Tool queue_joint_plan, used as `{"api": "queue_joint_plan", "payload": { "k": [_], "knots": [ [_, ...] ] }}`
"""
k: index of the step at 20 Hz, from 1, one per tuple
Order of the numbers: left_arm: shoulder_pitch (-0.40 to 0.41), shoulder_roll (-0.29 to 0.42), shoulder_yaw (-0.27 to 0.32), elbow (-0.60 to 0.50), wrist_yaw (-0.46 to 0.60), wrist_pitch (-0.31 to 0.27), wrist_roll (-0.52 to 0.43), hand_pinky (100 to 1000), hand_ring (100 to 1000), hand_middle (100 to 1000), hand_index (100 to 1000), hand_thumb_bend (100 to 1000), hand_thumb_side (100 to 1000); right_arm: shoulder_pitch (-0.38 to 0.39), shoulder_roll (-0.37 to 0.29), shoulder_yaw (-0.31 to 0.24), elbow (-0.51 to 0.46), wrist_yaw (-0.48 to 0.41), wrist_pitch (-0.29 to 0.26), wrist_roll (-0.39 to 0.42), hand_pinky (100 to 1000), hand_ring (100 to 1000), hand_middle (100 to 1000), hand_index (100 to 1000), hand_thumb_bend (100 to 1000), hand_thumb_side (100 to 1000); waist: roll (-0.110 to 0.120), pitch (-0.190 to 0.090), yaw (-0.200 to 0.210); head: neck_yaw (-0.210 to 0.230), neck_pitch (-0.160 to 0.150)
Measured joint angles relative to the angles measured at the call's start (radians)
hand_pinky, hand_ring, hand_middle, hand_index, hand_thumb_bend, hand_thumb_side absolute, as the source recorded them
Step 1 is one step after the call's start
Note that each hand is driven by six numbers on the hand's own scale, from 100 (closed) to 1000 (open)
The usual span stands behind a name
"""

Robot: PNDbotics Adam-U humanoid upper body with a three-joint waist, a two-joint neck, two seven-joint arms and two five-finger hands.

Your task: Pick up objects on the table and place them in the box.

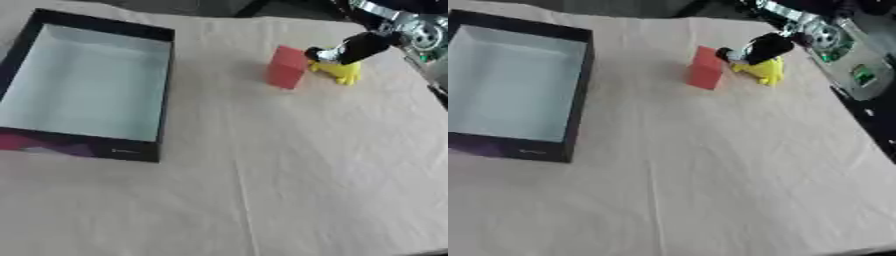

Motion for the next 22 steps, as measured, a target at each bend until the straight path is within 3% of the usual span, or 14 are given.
{"api": "queue_joint_plan", "payload": {
  "k": [11,22],
  "knots": [
    [0.0,0.0,0.005,0.001,0.002,0.003,0.024,749,493,735,704,171,606,-0.008,0.045,0.027,-0.015,0.018,0.066,0.011,1000,1000,1000,946,390,100,0.001,-0.001,-0.013,0.001,0.003],
    [0.0,0.0,0.004,0.007,0.001,0.003,0.02,749,491,735,703,170,607,-0.012,0.06,0.042,-0.025,-0.013,0.081,0.091,1000,1000,1000,955,350,100,0.005,0.001,-0.008,-0.001,0.003]
  ]
}}
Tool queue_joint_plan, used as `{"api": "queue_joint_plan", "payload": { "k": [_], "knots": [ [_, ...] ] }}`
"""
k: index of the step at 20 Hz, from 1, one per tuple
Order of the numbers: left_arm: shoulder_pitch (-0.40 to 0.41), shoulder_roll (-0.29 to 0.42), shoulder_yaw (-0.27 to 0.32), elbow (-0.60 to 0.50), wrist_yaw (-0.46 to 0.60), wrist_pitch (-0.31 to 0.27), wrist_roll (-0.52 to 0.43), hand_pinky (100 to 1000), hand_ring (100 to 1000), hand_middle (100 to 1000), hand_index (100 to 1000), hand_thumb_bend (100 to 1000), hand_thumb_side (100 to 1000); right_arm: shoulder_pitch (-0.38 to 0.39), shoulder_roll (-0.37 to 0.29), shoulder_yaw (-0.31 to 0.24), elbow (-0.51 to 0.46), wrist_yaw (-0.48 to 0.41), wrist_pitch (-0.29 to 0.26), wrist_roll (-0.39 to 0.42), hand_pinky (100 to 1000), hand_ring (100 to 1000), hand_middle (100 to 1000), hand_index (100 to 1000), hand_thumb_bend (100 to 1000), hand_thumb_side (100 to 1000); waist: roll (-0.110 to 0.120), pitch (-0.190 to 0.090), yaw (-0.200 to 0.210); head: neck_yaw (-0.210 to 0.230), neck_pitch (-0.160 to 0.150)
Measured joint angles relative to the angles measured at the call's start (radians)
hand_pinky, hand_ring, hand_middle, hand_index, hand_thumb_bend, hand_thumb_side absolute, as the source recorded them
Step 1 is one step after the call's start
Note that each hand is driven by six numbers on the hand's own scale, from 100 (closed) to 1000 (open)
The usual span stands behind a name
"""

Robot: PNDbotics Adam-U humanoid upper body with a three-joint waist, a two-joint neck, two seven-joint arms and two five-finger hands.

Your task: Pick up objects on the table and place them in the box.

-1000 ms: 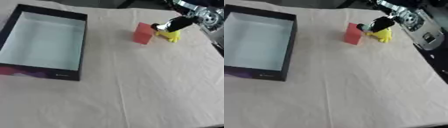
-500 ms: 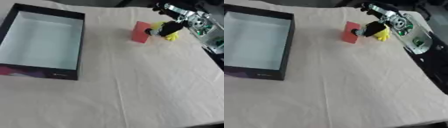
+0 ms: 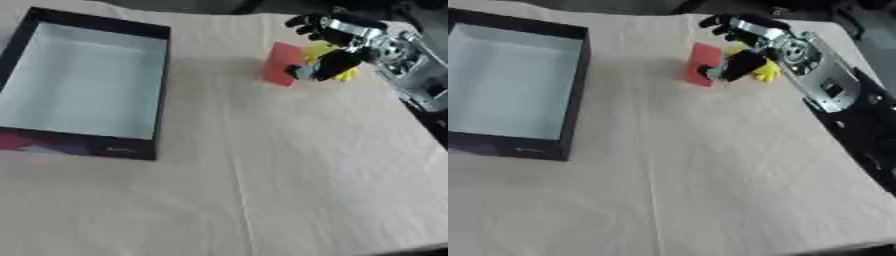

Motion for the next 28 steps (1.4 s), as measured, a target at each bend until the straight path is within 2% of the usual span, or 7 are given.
{"api": "queue_joint_plan", "payload": {
  "k": [11,21,28],
  "knots": [
    [-0.002,-0.002,0.0,0.009,0.0,-0.008,-0.006,750,488,734,702,163,616,-0.019,0.006,-0.007,0.008,0.048,-0.046,-0.006,1000,1000,1000,950,401,100,-0.006,0.035,0.03,-0.023,-0.01],
    [-0.005,-0.017,0.0,0.018,-0.001,-0.018,-0.014,752,487,735,701,153,625,-0.021,0.005,-0.025,0.021,0.11,-0.097,-0.021,1000,1000,1000,947,405,100,-0.006,0.056,0.041,-0.042,-0.027],
    [-0.005,-0.019,0.0,0.027,-0.004,-0.025,-0.017,753,487,735,702,147,628,0.0,-0.03,-0.056,0.018,0.08,-0.126,-0.028,1000,1000,1000,953,389,100,-0.006,0.068,0.048,-0.063,-0.037]
  ]
}}
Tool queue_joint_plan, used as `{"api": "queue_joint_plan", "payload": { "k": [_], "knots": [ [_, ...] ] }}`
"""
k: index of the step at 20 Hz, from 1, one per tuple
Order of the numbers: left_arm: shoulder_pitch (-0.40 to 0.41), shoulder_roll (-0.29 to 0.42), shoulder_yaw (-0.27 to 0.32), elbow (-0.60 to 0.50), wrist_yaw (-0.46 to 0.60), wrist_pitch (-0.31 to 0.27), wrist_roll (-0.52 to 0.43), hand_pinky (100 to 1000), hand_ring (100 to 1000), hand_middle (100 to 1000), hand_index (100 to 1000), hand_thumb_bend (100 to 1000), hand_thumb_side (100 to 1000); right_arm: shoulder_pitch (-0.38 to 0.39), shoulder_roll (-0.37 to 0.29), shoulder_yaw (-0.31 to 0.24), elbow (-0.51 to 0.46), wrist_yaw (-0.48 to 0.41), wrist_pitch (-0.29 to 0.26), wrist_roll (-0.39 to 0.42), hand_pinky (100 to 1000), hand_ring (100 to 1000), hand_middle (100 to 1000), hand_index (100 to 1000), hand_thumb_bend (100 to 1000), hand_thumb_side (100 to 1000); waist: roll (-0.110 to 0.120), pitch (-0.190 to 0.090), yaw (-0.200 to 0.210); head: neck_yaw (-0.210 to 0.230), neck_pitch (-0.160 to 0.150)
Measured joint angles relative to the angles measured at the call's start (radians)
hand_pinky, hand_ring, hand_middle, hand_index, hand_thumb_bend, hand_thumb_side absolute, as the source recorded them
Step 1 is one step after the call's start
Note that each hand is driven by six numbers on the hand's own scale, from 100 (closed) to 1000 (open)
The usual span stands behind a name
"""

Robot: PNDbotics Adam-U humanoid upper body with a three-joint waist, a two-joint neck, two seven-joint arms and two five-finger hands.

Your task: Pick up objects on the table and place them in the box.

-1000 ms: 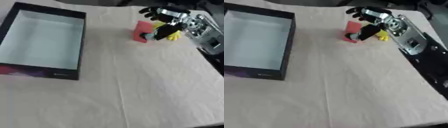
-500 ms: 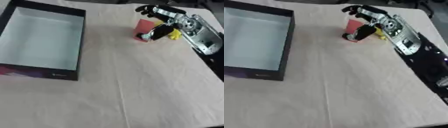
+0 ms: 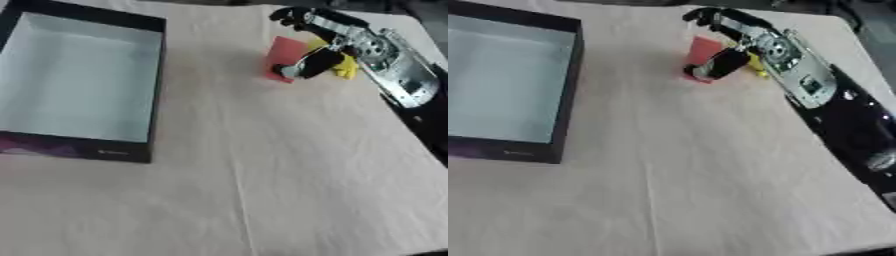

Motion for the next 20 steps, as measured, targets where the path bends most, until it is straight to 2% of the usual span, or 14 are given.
{"api": "queue_joint_plan", "payload": {
  "k": [7,20],
  "knots": [
    [-0.003,-0.002,0.0,0.009,-0.002,-0.008,-0.003,754,484,736,702,142,633,0.007,-0.024,-0.018,-0.009,-0.055,0.0,0.03,1000,1000,1000,955,383,100,-0.003,0.021,0.012,-0.011,-0.011],
    [-0.008,-0.013,0.0,0.022,-0.005,-0.021,-0.01,756,474,736,701,133,643,0.032,-0.05,-0.061,0.013,-0.048,-0.034,-0.005,1000,1000,1000,954,395,100,-0.01,0.054,0.029,-0.027,-0.038]
  ]
}}
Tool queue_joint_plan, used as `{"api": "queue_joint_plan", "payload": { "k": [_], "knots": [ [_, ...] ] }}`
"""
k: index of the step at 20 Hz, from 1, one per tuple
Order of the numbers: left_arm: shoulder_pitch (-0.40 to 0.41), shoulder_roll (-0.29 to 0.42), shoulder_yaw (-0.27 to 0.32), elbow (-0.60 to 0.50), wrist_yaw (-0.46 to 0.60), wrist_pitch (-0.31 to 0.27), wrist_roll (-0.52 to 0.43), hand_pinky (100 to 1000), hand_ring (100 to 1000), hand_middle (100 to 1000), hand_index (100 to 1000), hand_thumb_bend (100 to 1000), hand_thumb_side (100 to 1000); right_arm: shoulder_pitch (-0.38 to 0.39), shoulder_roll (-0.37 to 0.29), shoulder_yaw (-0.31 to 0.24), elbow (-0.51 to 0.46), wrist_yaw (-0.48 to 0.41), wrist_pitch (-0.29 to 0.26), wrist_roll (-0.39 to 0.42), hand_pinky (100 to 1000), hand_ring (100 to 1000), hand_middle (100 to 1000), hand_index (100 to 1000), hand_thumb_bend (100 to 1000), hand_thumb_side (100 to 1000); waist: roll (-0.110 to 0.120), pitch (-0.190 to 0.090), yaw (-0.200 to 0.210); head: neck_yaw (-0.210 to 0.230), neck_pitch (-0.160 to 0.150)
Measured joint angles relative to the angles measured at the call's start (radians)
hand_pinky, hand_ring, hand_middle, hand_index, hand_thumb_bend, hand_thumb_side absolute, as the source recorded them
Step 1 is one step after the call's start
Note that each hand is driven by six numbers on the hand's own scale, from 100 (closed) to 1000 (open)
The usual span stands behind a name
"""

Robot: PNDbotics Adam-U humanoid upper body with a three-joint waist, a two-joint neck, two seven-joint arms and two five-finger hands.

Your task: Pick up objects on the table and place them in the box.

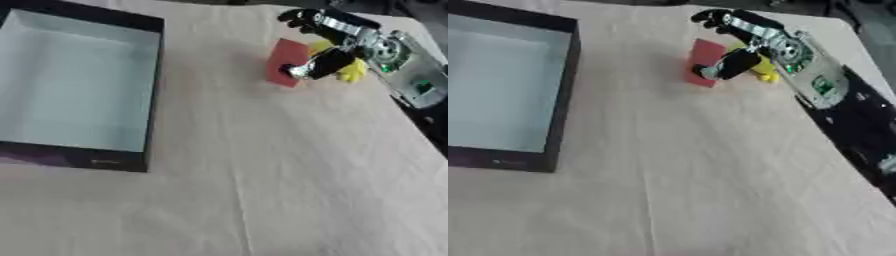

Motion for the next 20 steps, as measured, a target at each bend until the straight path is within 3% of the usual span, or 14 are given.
{"api": "queue_joint_plan", "payload": {
  "k": [20],
  "knots": [
    [-0.009,-0.004,0.0,0.0,-0.001,-0.011,0.0,758,471,737,701,122,648,0.016,-0.012,-0.025,0.025,-0.008,-0.023,-0.014,1000,1000,1000,957,372,100,-0.003,0.021,0.014,-0.017,-0.022]
  ]
}}
